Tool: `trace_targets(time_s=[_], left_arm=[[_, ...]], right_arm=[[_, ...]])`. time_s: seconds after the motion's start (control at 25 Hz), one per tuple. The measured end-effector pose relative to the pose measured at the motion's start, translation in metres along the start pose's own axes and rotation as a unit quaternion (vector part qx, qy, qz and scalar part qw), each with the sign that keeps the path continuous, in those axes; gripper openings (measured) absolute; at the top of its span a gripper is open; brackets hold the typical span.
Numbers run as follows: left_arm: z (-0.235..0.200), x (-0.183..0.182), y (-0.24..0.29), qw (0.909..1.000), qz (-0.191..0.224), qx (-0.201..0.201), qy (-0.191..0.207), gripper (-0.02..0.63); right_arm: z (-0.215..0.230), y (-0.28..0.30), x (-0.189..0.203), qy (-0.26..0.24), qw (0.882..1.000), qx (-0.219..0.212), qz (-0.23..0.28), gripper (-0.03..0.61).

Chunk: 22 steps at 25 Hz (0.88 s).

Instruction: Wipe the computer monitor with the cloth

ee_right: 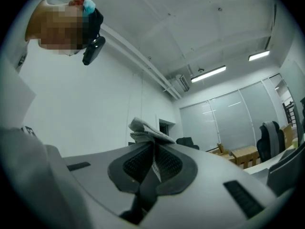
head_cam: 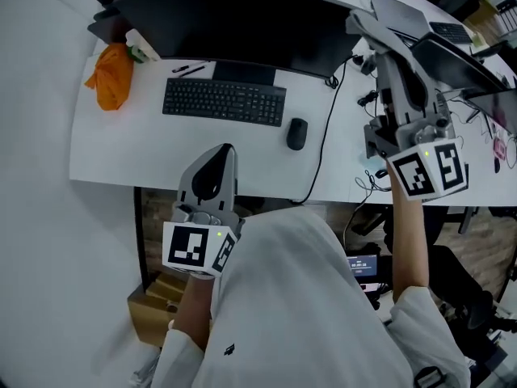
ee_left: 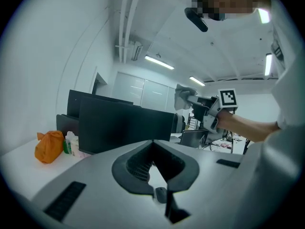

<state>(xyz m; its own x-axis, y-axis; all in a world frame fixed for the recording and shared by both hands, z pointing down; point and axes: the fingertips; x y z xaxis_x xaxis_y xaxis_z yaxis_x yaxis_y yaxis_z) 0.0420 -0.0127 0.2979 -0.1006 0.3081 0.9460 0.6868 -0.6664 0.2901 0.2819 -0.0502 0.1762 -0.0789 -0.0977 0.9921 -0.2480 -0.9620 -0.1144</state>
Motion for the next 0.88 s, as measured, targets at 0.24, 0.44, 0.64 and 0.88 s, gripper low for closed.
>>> trace_targets(time_s=[0.24, 0.44, 0.64, 0.88], left_arm=[[-0.009, -0.008, -0.020, 0.9995, 0.019, -0.025, 0.002, 0.018], [-0.016, -0.006, -0.035, 0.9985, 0.028, -0.047, 0.005, 0.018], [-0.027, -0.001, -0.048, 0.9971, 0.030, -0.070, -0.003, 0.018], [-0.027, 0.004, -0.050, 0.9960, 0.030, -0.083, -0.012, 0.020]], right_arm=[[-0.045, -0.035, 0.028, -0.029, 0.996, -0.044, -0.065, 0.018], [-0.065, -0.060, 0.061, -0.012, 0.992, -0.069, -0.109, 0.018], [-0.076, -0.069, 0.076, -0.008, 0.987, -0.113, -0.111, 0.018], [-0.085, -0.073, 0.103, -0.005, 0.983, -0.129, -0.134, 0.018]])
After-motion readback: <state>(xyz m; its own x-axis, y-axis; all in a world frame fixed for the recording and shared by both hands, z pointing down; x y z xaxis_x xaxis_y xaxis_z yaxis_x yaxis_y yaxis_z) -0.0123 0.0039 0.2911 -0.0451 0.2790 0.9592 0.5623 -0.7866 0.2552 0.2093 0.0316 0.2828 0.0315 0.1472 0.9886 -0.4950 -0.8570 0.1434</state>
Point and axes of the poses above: the fingertips, and each gripper's own axes: y forward along the fingers, z to its right, x out of its underside, and after that the axes turned 5 degrees about -z, right-handed
